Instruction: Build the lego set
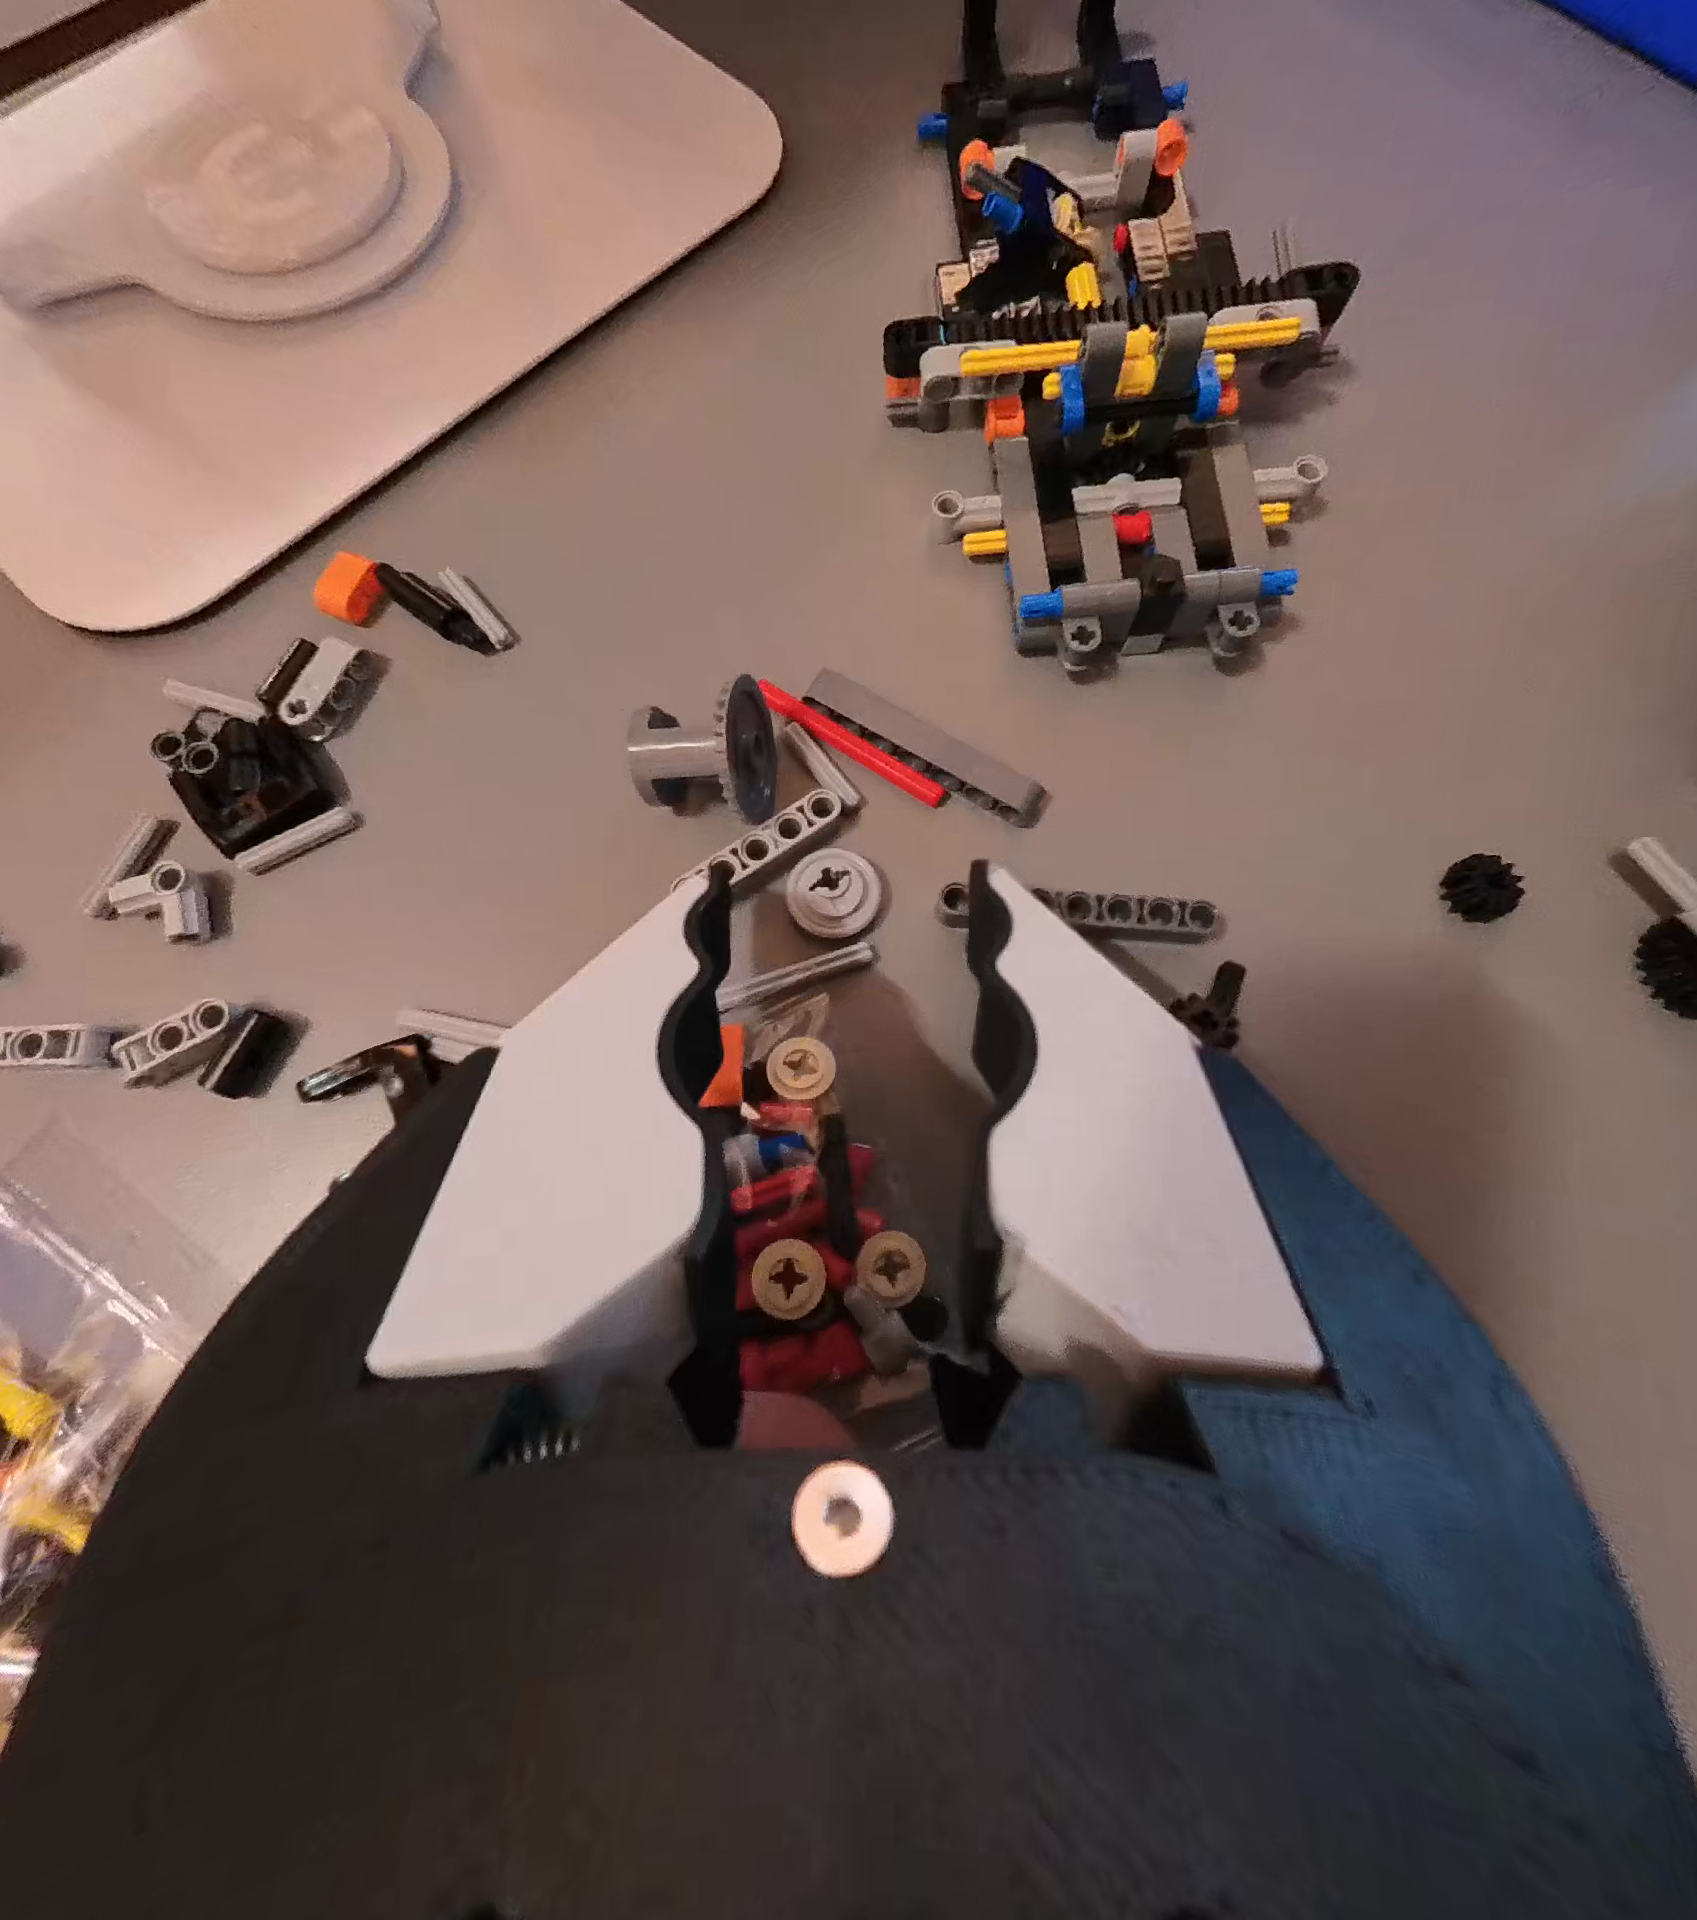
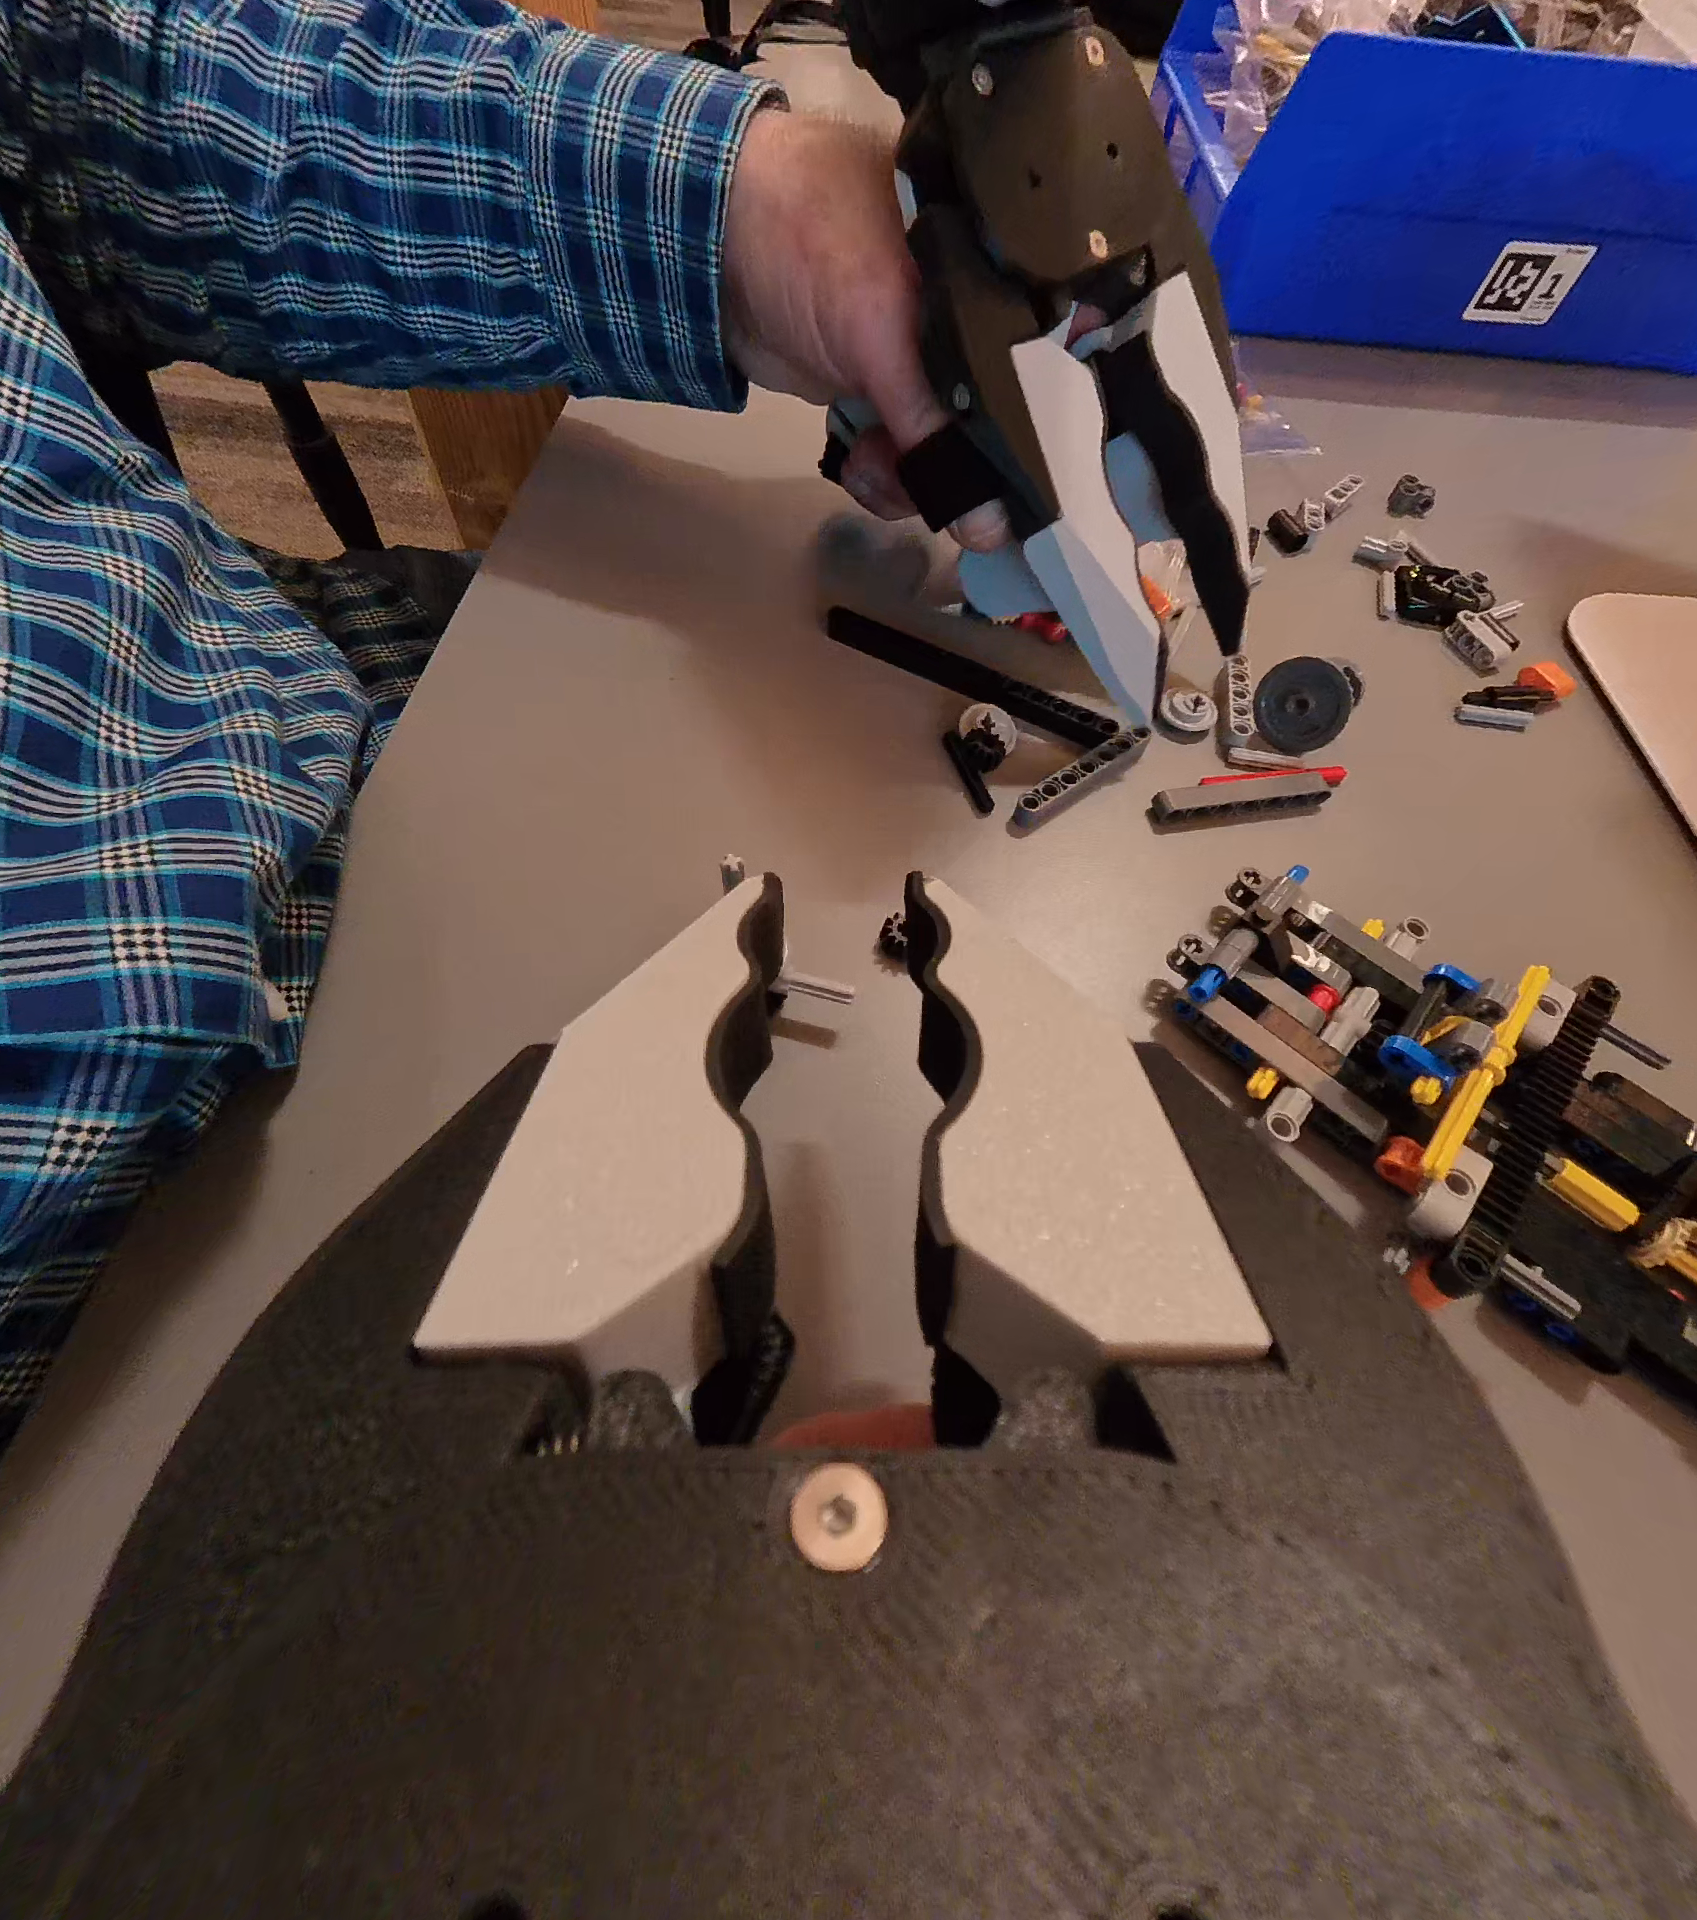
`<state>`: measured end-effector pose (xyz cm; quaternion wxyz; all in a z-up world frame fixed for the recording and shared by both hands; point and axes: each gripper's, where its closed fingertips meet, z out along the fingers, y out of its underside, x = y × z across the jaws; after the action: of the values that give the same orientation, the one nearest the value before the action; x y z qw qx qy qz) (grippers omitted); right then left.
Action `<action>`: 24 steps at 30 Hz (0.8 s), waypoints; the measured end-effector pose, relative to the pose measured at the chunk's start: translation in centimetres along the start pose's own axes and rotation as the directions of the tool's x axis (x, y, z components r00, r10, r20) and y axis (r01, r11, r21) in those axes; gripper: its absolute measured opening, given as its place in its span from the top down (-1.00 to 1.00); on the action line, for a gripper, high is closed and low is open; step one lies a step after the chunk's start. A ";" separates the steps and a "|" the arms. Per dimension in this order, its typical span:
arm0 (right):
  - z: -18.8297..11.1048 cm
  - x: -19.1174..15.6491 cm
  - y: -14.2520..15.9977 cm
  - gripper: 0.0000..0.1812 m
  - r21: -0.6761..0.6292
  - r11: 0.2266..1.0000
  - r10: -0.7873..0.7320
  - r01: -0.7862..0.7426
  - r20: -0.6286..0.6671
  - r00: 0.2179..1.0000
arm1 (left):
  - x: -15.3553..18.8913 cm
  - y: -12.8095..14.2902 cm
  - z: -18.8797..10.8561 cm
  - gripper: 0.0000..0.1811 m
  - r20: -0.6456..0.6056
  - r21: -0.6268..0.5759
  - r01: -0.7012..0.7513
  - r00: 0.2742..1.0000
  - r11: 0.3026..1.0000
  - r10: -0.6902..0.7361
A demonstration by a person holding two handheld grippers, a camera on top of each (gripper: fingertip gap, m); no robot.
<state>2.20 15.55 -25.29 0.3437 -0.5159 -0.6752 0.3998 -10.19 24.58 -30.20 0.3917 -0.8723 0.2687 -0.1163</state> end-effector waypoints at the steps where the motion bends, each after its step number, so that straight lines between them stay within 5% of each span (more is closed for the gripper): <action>1: 0.0 0.0 0.0 0.77 0.001 1.000 0.000 0.000 0.000 1.000 | 0.1 -0.1 -0.1 0.55 -0.003 0.008 -0.010 1.000 1.000 0.010; 16: 0.0 -0.1 -0.2 0.77 0.004 1.000 -0.004 0.004 0.002 1.000 | 0.4 0.9 -0.2 0.66 0.016 -0.067 -0.216 0.976 0.974 0.217; 24: 0.0 0.0 0.0 0.78 0.001 1.000 0.004 -0.004 0.003 1.000 | -0.1 0.8 0.6 0.72 0.028 -0.082 -0.211 0.976 0.974 0.214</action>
<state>2.18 15.55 -25.32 0.3421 -0.5165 -0.6745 0.4016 -10.32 24.60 -31.18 0.3720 -0.8552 0.3577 -0.0472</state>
